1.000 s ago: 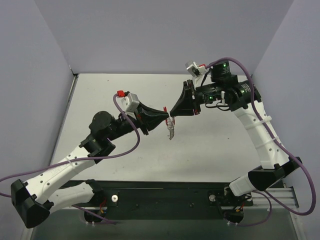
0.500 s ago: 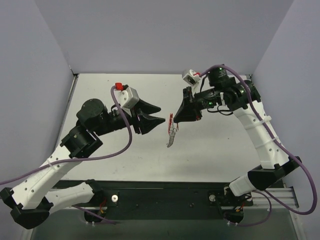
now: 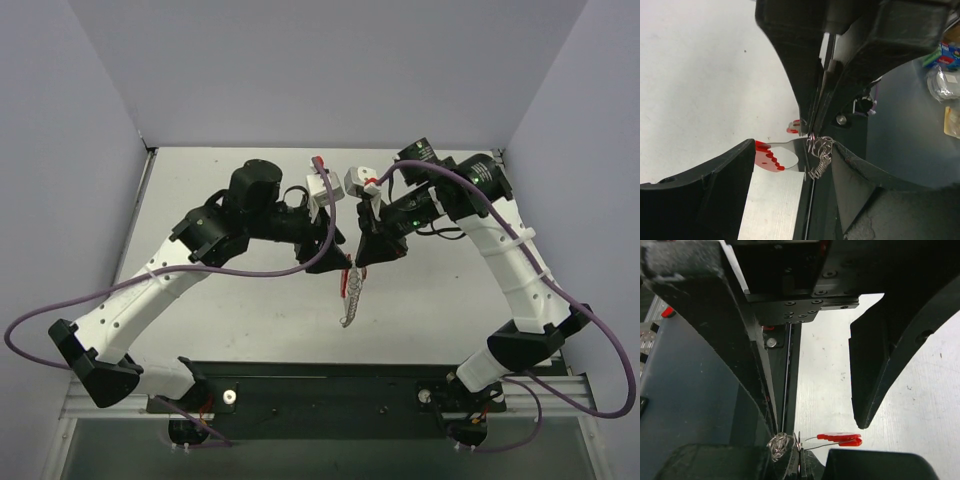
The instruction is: Put the keys on the keyring
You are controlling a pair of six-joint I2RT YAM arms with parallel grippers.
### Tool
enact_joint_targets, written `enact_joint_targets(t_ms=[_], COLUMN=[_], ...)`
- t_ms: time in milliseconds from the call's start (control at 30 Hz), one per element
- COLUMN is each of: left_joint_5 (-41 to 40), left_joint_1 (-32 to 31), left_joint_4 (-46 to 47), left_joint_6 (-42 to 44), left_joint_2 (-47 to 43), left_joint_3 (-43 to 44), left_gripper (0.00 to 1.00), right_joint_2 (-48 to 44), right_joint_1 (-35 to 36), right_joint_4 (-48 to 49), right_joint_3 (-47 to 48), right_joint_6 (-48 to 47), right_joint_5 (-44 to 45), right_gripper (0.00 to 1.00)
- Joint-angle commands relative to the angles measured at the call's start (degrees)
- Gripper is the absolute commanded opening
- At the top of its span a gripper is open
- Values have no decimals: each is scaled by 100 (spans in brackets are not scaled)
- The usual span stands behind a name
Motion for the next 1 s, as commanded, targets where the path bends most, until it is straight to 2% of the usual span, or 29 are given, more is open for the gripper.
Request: enact_joint_targets(t_ms=[0, 500, 667, 967], left_joint_5=[381, 513, 513, 469], left_joint_1=[12, -120, -155, -208], left_joint_4=[-312, 356, 655, 831], left_joint_6=[167, -26, -123, -141], left_joint_2=[11, 81, 125, 213], left_joint_3=[387, 27, -80, -167], left_gripper=[69, 69, 61, 54], right_joint_2=[-20, -82, -82, -152], right_joint_1=[37, 19, 2, -68], right_joint_4=[-490, -332, -271, -183], right_joint_3=[202, 238, 229, 246], right_joint_6=[-360, -229, -184, -88], right_joint_5=[-2, -99, -134, -222], right_gripper=[0, 0, 0, 0])
